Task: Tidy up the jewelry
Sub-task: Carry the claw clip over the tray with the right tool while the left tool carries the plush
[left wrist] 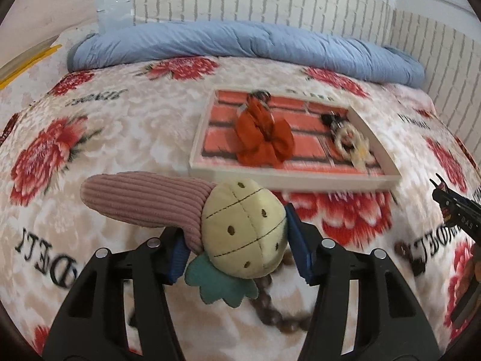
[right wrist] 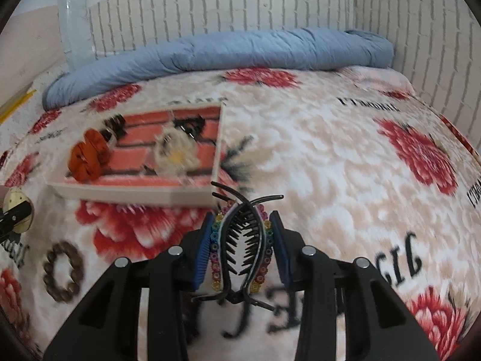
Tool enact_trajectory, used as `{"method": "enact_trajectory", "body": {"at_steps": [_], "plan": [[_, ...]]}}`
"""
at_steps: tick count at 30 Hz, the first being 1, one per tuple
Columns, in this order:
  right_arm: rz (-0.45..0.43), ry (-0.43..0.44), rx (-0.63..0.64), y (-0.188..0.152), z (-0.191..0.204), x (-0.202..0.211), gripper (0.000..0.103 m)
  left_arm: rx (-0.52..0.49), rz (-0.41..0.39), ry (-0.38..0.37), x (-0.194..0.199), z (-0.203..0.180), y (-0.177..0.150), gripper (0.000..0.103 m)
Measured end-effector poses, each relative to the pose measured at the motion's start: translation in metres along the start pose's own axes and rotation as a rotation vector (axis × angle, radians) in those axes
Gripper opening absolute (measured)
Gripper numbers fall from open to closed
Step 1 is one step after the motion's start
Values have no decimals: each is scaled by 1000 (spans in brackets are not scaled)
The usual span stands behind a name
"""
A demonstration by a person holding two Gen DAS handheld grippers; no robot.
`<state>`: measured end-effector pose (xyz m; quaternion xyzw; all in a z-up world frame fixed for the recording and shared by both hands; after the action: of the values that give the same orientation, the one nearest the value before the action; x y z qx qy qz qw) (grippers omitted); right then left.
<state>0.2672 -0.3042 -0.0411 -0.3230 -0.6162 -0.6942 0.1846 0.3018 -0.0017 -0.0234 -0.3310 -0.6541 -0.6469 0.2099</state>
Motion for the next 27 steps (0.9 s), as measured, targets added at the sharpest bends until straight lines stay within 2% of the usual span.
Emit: {"method": "enact_trajectory", "body": {"at_steps": [7,14,21,27], "plan": [[-64,30,43,59,38,-20,38,-12,-53,35,-28,2,66,56],[-45,50,50,90,63,-68,38,-41,-62,48,-72,-9,110,56],[10,40,73,89,76,-111,38,-73,7,73,-126,-15,113,57],[43,37,91,84,83,-134,38,-101,39,84,-148,-15,106,56]]}}
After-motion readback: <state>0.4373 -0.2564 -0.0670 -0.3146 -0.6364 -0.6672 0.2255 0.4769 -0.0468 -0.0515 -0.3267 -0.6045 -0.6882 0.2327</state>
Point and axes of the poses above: each gripper's, at about its wrist camera, not at the fingertips, and x roughly against the way its jaws point, z to its left, y to its top, the point moved 1 cm from there along -x, roughly the way its jaws point
